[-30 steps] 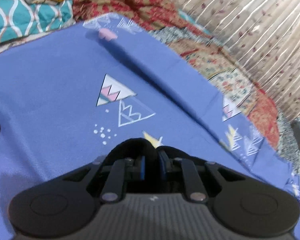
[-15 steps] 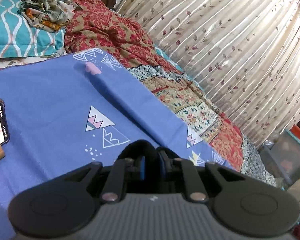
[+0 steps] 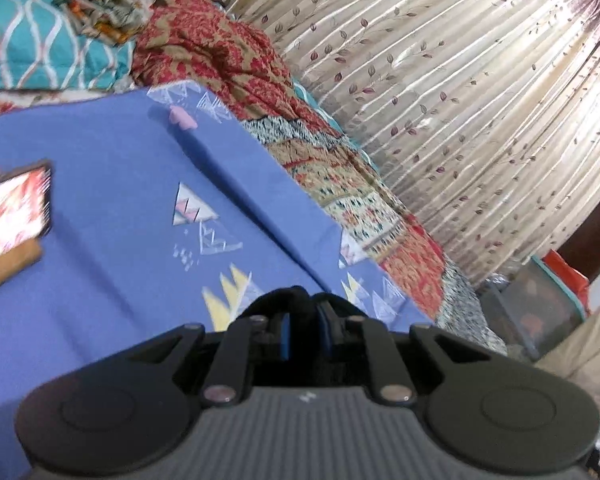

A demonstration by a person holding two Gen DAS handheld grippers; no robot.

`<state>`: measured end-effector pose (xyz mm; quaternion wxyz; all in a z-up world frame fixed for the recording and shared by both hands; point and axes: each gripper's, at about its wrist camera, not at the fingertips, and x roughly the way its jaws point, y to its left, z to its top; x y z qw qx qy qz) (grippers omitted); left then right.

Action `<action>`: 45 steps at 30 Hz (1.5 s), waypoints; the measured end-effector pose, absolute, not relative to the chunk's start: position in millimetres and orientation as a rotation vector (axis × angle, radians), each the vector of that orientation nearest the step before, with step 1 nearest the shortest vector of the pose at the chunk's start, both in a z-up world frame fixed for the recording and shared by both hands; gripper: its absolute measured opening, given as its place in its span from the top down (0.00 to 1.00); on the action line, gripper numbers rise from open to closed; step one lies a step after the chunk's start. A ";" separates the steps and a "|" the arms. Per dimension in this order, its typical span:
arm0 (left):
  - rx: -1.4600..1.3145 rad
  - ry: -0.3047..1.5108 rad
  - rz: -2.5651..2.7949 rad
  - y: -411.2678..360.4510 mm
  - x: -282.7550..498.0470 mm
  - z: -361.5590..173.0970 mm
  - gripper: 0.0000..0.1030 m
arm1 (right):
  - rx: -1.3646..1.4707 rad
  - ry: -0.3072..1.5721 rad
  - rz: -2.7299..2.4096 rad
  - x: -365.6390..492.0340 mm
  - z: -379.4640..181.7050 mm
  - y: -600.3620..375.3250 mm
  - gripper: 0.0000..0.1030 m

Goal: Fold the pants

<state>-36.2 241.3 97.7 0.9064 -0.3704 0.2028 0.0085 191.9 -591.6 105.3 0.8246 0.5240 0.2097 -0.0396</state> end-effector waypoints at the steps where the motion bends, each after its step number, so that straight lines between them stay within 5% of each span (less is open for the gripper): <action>1: -0.766 0.426 0.007 240.5 -47.4 95.5 0.87 | 1.127 0.432 -0.091 159.2 101.4 -599.4 0.96; 7: -0.719 0.519 -0.044 221.3 -110.4 72.4 0.86 | 1.199 0.458 -0.254 22.5 46.2 -626.2 0.96; 13: -0.736 0.637 -0.028 222.0 -150.8 41.1 0.63 | 1.439 0.499 -0.398 -14.6 -16.2 -636.6 0.91; 17: -0.789 0.617 0.004 239.3 -170.8 37.1 0.46 | 1.436 0.415 -0.389 -3.9 2.5 -624.5 0.57; 19: -0.809 0.586 0.046 251.1 -176.1 38.4 0.41 | 1.395 0.409 -0.396 -3.5 11.1 -619.5 0.48; 25: -0.849 0.546 0.077 283.6 -162.8 42.3 0.28 | 1.109 0.517 -0.569 -6.1 23.6 -610.2 0.43; 28: -0.804 0.565 0.027 286.1 -129.6 47.0 0.19 | 1.079 0.511 -0.639 -30.0 19.2 -621.0 0.42; 30: -0.736 0.618 -0.037 279.7 -94.8 46.0 0.02 | 1.073 0.472 -0.619 -34.3 24.7 -615.8 0.42; 32: -0.686 0.689 -0.092 273.1 -61.5 36.7 0.01 | 1.000 0.482 -0.564 -28.9 35.1 -602.4 0.42; 34: -0.668 0.762 -0.145 267.2 -33.8 22.8 0.06 | 0.925 0.500 -0.513 -20.3 45.7 -584.4 0.42; 36: -0.631 0.836 -0.196 254.2 -9.4 10.3 0.63 | 0.863 0.523 -0.458 -9.0 52.9 -562.5 0.42; 38: -0.538 0.822 -0.181 242.8 3.9 16.4 0.82 | 0.821 0.555 -0.400 1.1 56.2 -540.9 0.42; 42: -0.457 0.551 -0.149 248.9 7.6 64.0 0.90 | 0.750 0.617 -0.223 30.7 64.5 -473.8 0.41; 45: -0.375 0.475 -0.107 246.1 23.1 79.2 0.87 | 0.673 0.656 -0.025 53.0 69.6 -416.9 0.41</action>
